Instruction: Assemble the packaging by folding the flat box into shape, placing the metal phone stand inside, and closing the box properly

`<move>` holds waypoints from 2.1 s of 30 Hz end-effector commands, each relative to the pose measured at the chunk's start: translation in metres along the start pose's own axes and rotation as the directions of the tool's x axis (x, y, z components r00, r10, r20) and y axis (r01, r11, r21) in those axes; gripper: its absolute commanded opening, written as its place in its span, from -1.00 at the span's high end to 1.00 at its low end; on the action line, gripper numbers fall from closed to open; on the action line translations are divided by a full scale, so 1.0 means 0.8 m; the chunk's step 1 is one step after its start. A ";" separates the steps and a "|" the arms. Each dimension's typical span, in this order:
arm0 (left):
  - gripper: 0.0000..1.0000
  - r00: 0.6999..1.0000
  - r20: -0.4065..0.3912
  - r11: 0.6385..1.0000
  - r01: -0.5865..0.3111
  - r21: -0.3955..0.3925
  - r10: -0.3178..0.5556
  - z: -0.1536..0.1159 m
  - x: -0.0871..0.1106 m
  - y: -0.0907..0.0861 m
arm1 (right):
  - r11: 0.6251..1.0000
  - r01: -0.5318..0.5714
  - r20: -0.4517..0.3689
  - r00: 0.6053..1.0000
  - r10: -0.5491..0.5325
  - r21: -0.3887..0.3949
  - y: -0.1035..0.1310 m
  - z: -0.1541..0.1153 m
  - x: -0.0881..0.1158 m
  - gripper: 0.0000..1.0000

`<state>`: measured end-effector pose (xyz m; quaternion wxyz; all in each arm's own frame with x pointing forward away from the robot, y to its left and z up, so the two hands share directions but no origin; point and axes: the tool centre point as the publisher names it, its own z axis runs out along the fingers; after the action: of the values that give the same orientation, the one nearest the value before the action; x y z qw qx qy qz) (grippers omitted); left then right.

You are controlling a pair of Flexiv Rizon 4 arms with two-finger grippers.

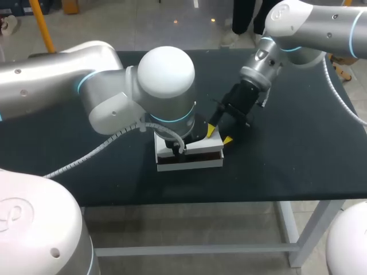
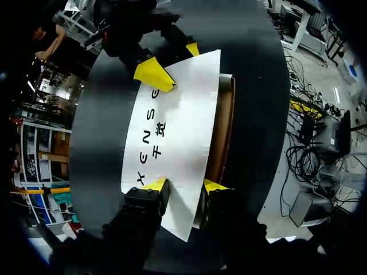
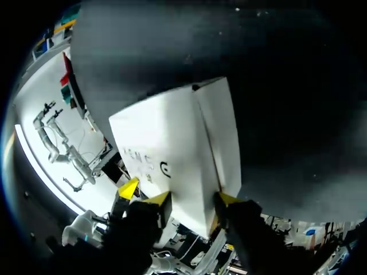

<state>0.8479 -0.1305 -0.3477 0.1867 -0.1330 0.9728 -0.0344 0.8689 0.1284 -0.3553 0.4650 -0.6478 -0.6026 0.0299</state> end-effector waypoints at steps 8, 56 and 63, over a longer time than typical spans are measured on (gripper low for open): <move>0.19 1.000 -0.012 1.000 -0.004 -0.004 0.004 0.008 0.004 0.000 | 1.000 0.003 0.002 1.000 -0.003 -0.006 -0.004 0.001 -0.004 -0.08; 0.08 0.999 -0.036 1.000 -0.022 -0.008 0.022 0.010 0.013 0.003 | 0.976 0.148 0.004 0.989 -0.149 -0.163 -0.055 0.010 -0.009 1.00; 0.07 0.999 -0.038 1.000 -0.027 -0.010 0.027 0.010 0.014 0.003 | 0.973 0.156 0.005 0.988 -0.157 -0.168 -0.050 0.016 -0.012 1.00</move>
<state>0.8406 -0.1306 -0.3588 0.1672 -0.1196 0.9781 -0.0322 0.8308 0.1211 -0.3403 0.4136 -0.6348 -0.6501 -0.0575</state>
